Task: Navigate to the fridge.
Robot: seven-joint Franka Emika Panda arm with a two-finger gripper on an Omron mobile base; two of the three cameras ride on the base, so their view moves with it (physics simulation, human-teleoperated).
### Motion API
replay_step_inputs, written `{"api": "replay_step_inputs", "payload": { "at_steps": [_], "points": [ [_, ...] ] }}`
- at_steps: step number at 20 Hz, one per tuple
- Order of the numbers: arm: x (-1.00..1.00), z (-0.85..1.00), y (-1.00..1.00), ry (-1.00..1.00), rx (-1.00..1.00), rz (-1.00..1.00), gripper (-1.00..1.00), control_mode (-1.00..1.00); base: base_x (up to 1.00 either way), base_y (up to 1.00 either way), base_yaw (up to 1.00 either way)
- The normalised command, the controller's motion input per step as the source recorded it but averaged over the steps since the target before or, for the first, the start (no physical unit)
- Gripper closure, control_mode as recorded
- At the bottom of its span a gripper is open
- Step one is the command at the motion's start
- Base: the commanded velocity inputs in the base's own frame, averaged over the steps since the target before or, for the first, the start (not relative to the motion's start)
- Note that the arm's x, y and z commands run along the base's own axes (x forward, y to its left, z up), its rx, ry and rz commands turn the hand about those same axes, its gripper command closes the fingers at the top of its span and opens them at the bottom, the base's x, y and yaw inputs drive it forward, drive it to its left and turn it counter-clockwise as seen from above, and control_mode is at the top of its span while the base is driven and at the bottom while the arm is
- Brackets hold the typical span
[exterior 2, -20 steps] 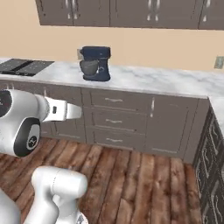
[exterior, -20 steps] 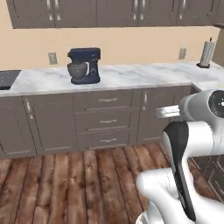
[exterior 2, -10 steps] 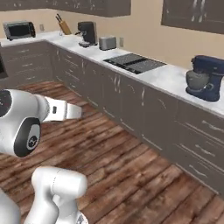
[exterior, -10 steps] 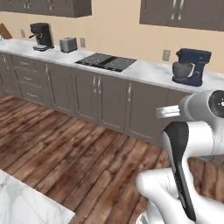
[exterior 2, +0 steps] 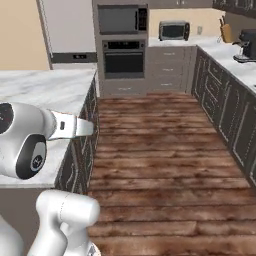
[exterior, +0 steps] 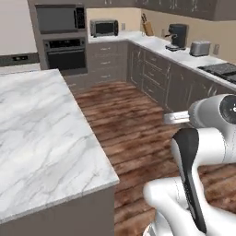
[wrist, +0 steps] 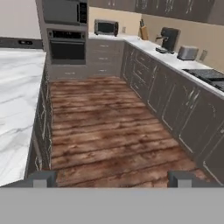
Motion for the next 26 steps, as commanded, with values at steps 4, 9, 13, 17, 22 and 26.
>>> {"api": "replay_step_inputs", "payload": {
  "at_steps": [4,9,13,17,22,26],
  "points": [
    [0.00,0.00,0.00,0.00,0.00,0.00,-1.00,1.00,0.00,-0.02,0.99],
    [0.00,0.00,0.00,0.00,0.00,0.00,-1.00,1.00,-0.24,-0.95,0.59],
    [0.00,0.00,0.00,0.00,0.00,0.00,-1.00,1.00,-0.28,-1.00,0.29],
    [0.00,0.00,0.00,0.00,0.00,0.00,-1.00,1.00,-0.43,-1.00,0.16],
    [0.00,0.00,0.00,0.00,0.00,0.00,-1.00,1.00,0.57,-1.00,0.17],
    [0.00,0.00,0.00,0.00,0.00,0.00,-1.00,1.00,1.00,-1.00,0.10]
  ]
}}
